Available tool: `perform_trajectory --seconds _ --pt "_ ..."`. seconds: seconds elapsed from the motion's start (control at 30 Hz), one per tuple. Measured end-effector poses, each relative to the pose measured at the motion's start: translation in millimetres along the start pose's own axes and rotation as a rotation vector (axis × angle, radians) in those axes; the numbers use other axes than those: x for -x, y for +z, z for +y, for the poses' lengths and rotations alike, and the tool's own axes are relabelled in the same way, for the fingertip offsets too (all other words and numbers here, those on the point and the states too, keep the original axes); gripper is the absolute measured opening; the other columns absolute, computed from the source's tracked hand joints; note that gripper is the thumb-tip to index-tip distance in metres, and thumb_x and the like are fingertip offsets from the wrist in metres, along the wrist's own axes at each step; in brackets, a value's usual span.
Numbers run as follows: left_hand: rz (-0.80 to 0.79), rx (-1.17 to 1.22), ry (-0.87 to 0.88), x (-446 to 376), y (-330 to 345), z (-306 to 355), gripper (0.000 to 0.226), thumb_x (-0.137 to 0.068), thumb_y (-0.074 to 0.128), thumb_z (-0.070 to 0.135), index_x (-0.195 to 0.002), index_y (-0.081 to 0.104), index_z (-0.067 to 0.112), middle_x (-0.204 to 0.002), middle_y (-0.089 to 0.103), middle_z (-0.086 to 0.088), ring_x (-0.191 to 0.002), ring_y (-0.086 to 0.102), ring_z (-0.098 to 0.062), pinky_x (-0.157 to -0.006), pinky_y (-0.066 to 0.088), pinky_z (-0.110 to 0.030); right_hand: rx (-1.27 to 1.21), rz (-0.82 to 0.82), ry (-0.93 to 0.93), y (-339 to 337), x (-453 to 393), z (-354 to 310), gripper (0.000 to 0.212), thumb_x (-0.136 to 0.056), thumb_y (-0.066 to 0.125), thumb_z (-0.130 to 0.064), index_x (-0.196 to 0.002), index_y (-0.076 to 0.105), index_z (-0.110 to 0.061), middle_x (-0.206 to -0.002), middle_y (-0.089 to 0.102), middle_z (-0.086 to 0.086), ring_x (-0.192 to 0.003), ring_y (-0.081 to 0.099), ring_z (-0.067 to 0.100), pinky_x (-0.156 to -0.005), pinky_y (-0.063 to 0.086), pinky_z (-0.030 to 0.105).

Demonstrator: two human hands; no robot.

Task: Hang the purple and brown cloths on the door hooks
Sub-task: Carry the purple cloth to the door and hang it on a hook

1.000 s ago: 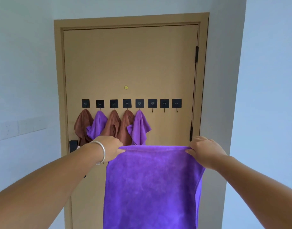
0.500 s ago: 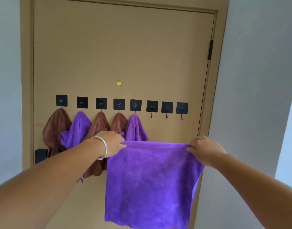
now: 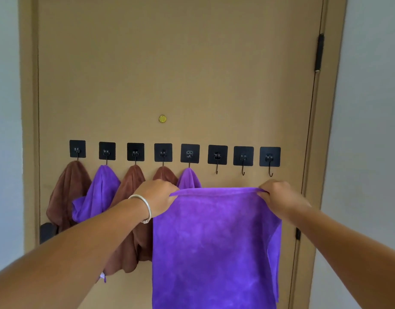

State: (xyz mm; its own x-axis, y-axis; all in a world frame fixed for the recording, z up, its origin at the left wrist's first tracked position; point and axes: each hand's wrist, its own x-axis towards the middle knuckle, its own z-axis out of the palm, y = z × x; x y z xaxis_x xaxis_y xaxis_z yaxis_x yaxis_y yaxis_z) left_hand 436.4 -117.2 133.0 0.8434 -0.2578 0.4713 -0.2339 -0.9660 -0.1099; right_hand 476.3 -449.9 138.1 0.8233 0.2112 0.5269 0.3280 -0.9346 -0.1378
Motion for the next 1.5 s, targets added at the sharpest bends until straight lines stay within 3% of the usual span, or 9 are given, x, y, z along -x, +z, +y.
perform_trajectory --seconds 0.07,0.17,0.37,0.5,0.63,0.8,1.03,1.33,1.5 --pt "0.065 -0.024 0.000 -19 0 -3 0.025 -0.097 0.038 0.018 -0.094 0.060 0.030 -0.090 0.066 0.001 -0.079 0.058 -0.024 -0.066 0.047 -0.034 -0.061 0.050 -0.047 2 -21 2 0.029 -0.100 0.044 -0.020 -0.079 0.064 -0.018 -0.086 0.059 -0.001 -0.078 0.057 0.019 -0.069 0.050 0.034" --pt "0.155 -0.103 0.039 -40 3 -6 0.055 -0.092 0.040 0.007 -0.135 0.039 0.042 -0.112 0.063 0.009 -0.075 0.051 -0.022 -0.064 0.037 -0.031 -0.055 0.150 -0.156 6 -47 3 0.026 -0.096 0.041 -0.007 -0.091 0.064 -0.018 -0.095 0.062 -0.003 -0.085 0.058 0.023 -0.073 0.050 0.037" --pt "0.174 -0.379 0.191 -73 10 -10 0.051 -0.079 0.051 -0.002 -0.115 0.055 0.033 -0.112 0.051 0.002 -0.073 0.050 -0.026 -0.057 0.032 -0.031 0.252 0.152 -0.427 9 -81 10 0.047 -0.070 0.039 0.009 -0.096 0.048 -0.029 -0.101 0.050 -0.009 -0.078 0.045 0.020 -0.049 0.021 0.027" --pt "0.126 -0.319 0.041 -90 16 -6 0.057 -0.092 0.033 0.018 -0.144 0.035 0.042 -0.115 0.045 -0.003 -0.088 0.053 -0.028 -0.064 0.033 -0.031 0.351 0.152 -0.470 13 -102 -1 0.053 -0.088 0.042 -0.004 -0.127 0.053 -0.039 -0.100 0.039 -0.005 -0.078 0.041 0.019 -0.057 0.028 0.030" --pt "0.092 -0.406 -0.013 -110 23 -3 0.078 -0.088 0.043 0.004 -0.149 0.015 0.044 -0.110 0.039 -0.003 -0.066 0.036 -0.024 -0.056 0.031 -0.034 0.478 0.111 -0.403 16 -113 -23 0.040 -0.092 0.039 -0.009 -0.126 0.052 -0.024 -0.102 0.040 0.003 -0.070 0.043 0.023 -0.054 0.030 0.032" --pt "0.063 -0.425 0.009 -130 32 15 0.059 -0.085 0.042 0.002 -0.137 0.034 0.029 -0.105 0.047 -0.005 -0.068 0.051 -0.027 -0.050 0.027 -0.033 0.593 0.041 -0.353 36 -115 -46 0.026 -0.093 0.040 -0.008 -0.115 0.054 -0.014 -0.108 0.053 0.006 -0.077 0.058 0.025 -0.058 0.036 0.036" --pt "-0.026 -0.382 0.124 -123 51 40 0.033 -0.093 0.041 0.016 -0.124 0.048 0.023 -0.110 0.055 -0.003 -0.092 0.061 -0.028 -0.065 0.038 -0.035 0.508 -0.017 -0.315 71 -110 -54 0.023 -0.095 0.044 -0.013 -0.117 0.051 -0.015 -0.108 0.061 0.003 -0.092 0.062 0.026 -0.064 0.039 0.034" --pt "-0.188 -0.541 0.357 -108 77 57 0.052 -0.094 0.036 0.051 -0.124 0.059 0.015 -0.120 0.056 -0.007 -0.109 0.044 -0.028 -0.092 0.033 -0.041 0.521 -0.011 -0.313 96 -93 -41 0.032 -0.094 0.051 -0.020 -0.126 0.051 -0.017 -0.127 0.047 0.009 -0.107 0.052 0.027 -0.073 0.045 0.035" --pt "-0.265 -0.503 0.393 -94 88 55 0.048 -0.098 0.033 0.045 -0.125 0.053 0.011 -0.122 0.060 -0.008 -0.111 0.047 -0.027 -0.101 0.031 -0.042 0.487 -0.049 -0.361 101 -92 -35 0.026 -0.095 0.047 -0.017 -0.121 0.052 -0.017 -0.104 0.062 0.003 -0.086 0.062 0.025 -0.064 0.044 0.034"
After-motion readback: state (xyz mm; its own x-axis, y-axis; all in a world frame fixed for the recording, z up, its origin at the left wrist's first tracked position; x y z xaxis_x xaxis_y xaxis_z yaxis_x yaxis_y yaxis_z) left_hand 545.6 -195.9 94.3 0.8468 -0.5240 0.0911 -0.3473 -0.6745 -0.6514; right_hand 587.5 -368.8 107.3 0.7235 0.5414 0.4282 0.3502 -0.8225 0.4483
